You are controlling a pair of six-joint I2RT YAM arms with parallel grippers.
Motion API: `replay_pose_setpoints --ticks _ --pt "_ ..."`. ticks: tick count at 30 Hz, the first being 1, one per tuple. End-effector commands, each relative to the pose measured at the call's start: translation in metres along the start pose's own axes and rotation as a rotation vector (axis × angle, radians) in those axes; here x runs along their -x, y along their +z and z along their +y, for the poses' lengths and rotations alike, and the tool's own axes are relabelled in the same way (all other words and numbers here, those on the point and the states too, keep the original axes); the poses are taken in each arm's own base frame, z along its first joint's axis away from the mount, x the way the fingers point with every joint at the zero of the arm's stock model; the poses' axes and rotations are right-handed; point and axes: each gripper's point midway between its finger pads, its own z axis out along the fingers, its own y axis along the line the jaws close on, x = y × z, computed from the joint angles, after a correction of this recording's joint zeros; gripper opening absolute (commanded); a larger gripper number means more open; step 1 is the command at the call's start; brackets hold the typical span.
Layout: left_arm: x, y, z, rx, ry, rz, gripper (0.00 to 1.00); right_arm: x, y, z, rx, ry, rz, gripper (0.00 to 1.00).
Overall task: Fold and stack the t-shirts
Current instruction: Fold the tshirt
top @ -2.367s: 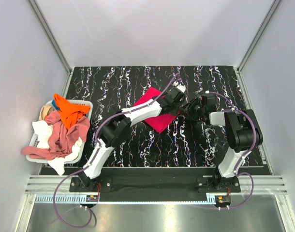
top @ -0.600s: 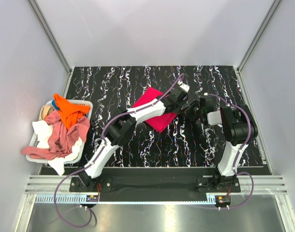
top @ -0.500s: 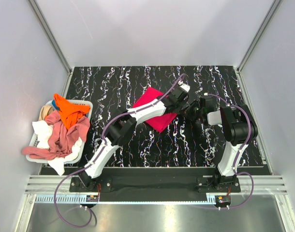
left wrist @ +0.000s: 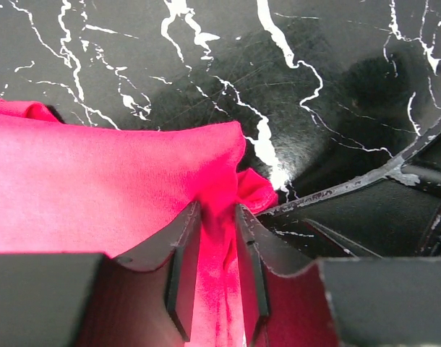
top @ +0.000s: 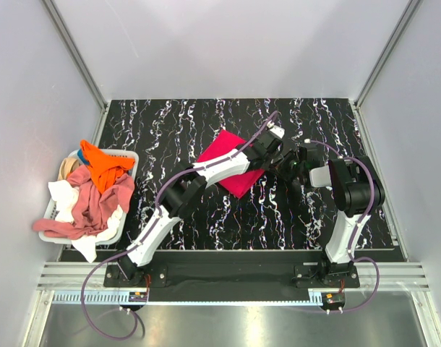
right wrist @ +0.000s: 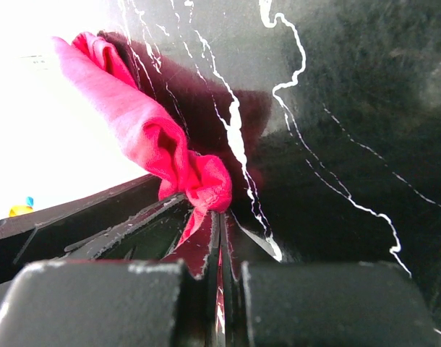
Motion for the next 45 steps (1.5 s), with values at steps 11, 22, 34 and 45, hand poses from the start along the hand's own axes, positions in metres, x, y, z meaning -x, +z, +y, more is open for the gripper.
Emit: replay_pose_setpoints --ticks 11,22,34,45 --pt "0.017 0.006 -0.003 0.009 -0.007 -0.065 0.30 -0.008 0.004 -0.013 -0.023 0.015 0.022 0.00" --pt "0.038 -0.012 -0.004 -0.012 -0.002 -0.111 0.00 -0.005 0.004 -0.008 -0.014 0.021 0.014 0.00" --pt "0.061 -0.053 -0.005 -0.042 -0.016 -0.190 0.00 -0.002 0.007 -0.008 -0.015 0.033 0.004 0.00" --pt "0.054 -0.059 -0.017 -0.092 -0.038 -0.185 0.00 0.001 0.011 -0.006 -0.010 0.046 0.002 0.00"
